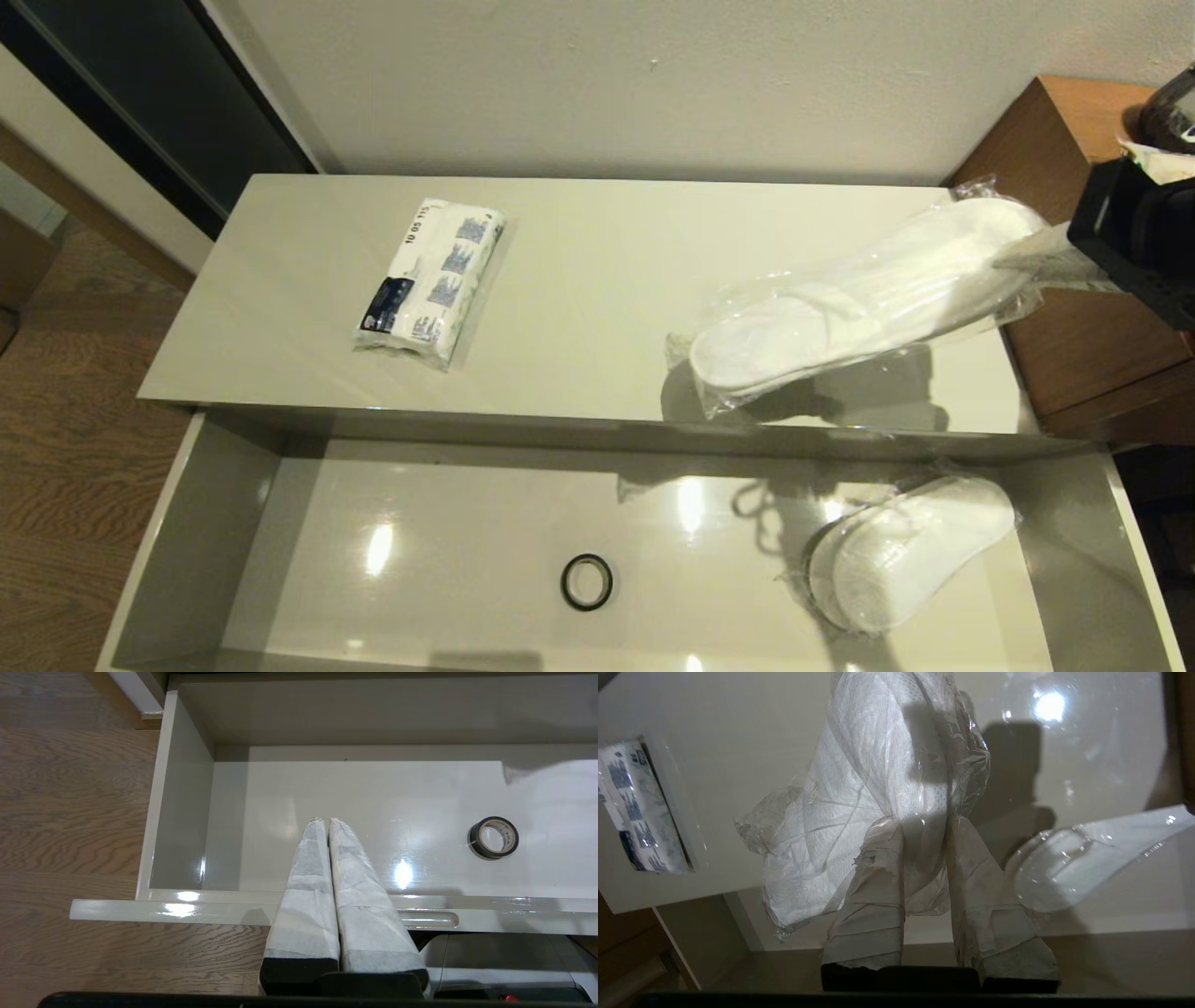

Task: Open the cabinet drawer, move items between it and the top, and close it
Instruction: Put the disposable slippers in the drawer

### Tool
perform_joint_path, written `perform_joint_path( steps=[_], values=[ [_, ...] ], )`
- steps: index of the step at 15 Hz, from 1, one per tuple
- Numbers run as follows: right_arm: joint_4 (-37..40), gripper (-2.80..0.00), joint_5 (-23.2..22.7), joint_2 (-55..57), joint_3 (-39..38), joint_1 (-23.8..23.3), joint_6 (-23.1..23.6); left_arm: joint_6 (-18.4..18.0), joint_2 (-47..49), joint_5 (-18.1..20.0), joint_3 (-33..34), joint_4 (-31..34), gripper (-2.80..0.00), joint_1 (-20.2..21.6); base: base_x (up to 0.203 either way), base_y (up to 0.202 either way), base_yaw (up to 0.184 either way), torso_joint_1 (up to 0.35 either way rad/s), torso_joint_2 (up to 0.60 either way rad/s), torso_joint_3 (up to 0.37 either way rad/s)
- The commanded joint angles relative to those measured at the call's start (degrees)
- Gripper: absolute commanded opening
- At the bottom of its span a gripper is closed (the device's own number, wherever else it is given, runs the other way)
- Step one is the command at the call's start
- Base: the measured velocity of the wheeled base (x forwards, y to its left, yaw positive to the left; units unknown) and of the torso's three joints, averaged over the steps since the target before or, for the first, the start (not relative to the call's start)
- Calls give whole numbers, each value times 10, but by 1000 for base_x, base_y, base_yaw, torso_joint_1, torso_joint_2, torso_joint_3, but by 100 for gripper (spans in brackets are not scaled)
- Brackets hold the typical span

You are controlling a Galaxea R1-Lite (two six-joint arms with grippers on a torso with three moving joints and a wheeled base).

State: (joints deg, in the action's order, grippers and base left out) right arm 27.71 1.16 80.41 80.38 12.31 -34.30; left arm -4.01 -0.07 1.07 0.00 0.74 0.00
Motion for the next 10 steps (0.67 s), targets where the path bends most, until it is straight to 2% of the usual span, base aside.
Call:
perform_joint_path(
  steps=[1, 5, 10],
  values=[
    [22, -280, 1, -52, -21, 0, 5, 0, 1, 0, 0, 0, -280, 0, 0, 0, 0, 0, 0, 0],
    [61, -280, 4, -135, -121, 0, 10, 0, 1, 0, 0, 0, -280, 0, 0, 0, 0, 0, 0, 0],
    [42, -280, 7, -185, -268, -19, 15, 0, 1, 0, 0, 0, -280, 0, 0, 0, 0, 0, 0, 0]
  ],
)
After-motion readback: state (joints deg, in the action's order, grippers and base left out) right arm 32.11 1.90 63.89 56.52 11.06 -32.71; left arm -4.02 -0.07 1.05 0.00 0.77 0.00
